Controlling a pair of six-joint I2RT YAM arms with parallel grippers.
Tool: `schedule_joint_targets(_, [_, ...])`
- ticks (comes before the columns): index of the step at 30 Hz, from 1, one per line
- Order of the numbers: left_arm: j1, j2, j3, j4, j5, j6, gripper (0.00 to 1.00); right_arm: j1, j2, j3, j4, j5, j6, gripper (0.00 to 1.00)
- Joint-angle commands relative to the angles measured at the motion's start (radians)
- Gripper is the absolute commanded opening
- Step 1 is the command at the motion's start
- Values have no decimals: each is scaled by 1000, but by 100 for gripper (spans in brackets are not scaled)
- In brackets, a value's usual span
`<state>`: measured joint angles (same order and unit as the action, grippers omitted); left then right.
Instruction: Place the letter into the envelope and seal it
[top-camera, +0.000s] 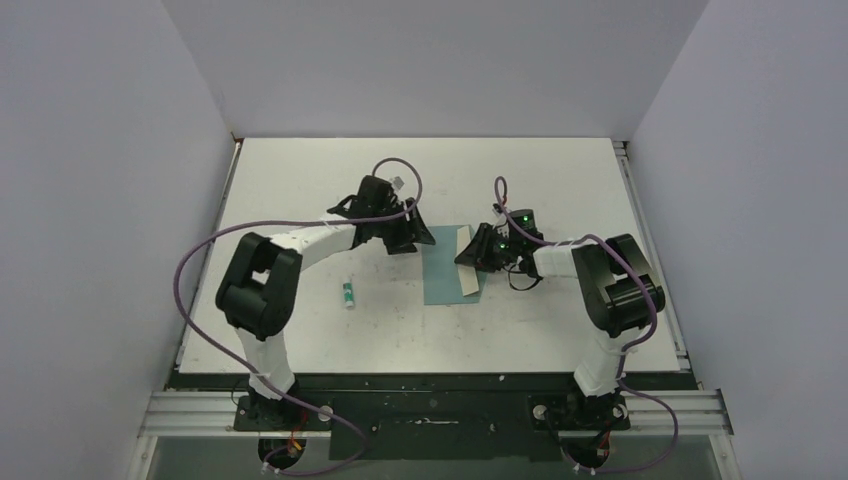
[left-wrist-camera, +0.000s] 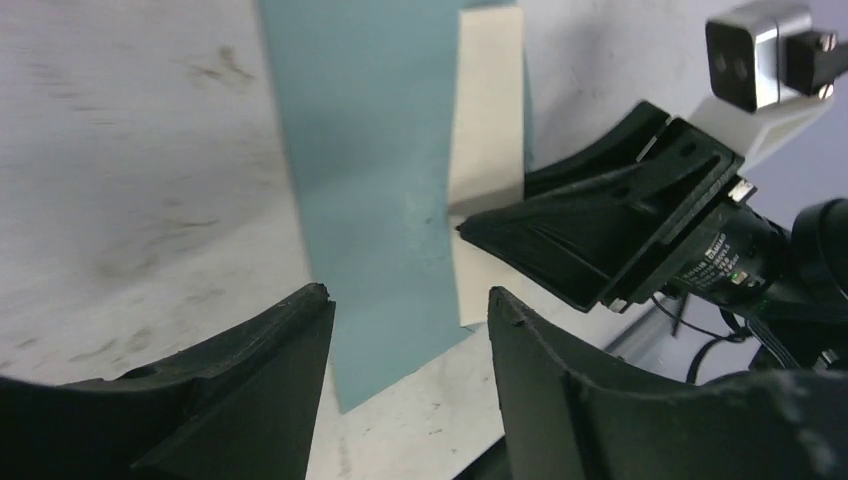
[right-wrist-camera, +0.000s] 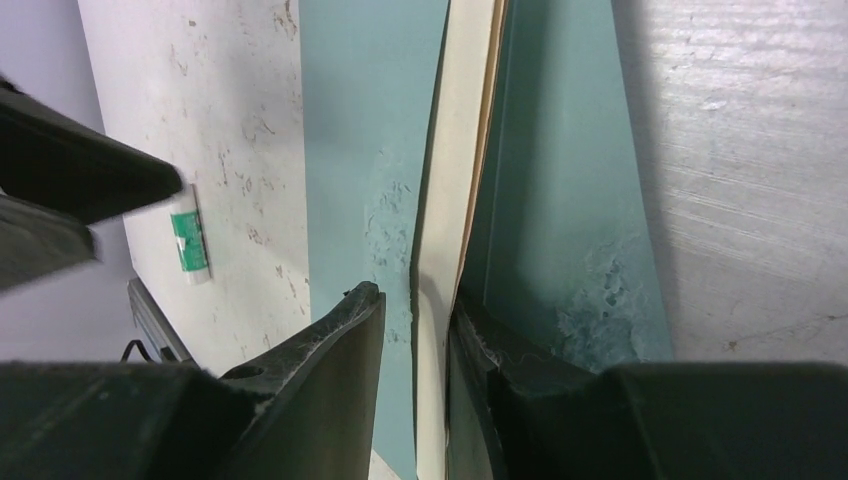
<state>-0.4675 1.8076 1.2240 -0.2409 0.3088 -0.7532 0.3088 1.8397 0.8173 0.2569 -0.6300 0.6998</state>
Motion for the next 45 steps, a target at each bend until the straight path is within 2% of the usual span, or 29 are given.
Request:
schedule_joint_targets(1, [-43, 106, -2, 297, 302, -116, 51, 4, 36, -24, -194, 192, -63, 31])
schedule_joint_targets(4, [-56, 164, -20, 398, 367, -185, 39, 4, 29, -15, -206, 196, -63, 31])
schedule_joint_targets(7, [-68, 207, -22, 397, 368, -199, 34, 6, 29, -5, -216, 197, -62, 31])
schedule_joint_targets(9, [-76, 234, 4, 291, 323, -173, 30, 7, 24, 1, -228, 204, -62, 31])
schedule_joint_targets(11, [-80, 266, 49, 111, 253, -124, 26, 7, 18, 8, -246, 214, -68, 31])
schedule_joint_targets(13, [-79, 291, 70, 24, 212, -105, 25, 9, 5, 15, -277, 229, -77, 32])
schedule_joint_targets(19, [-77, 329, 82, -54, 157, -109, 23, 7, -41, 39, -384, 265, -119, 37])
schedule_joint_targets(23, [-77, 337, 97, -71, 156, -105, 23, 7, -55, 50, -451, 291, -138, 38])
schedule_joint_targets(27, [-77, 330, 115, -74, 167, -97, 23, 7, -65, 43, -487, 310, -150, 34])
schedule_joint_targets(29, [-74, 312, 128, -93, 165, -103, 27, 7, -61, 37, -489, 306, -152, 31])
schedule_joint_targets(34, [-57, 217, 160, -107, 149, -113, 54, 7, -59, 22, -464, 305, -145, 18])
schedule_joint_targets(37, [-53, 170, 175, -156, 66, -87, 64, 7, -50, 18, -437, 304, -130, 12])
schedule_joint_targets(41, [-54, 155, 155, -215, -27, -64, 68, 8, -36, 5, -387, 283, -91, 5])
schedule_joint_targets(45, [-54, 201, 135, -244, -16, -68, 68, 9, -31, -12, -336, 266, -49, 5])
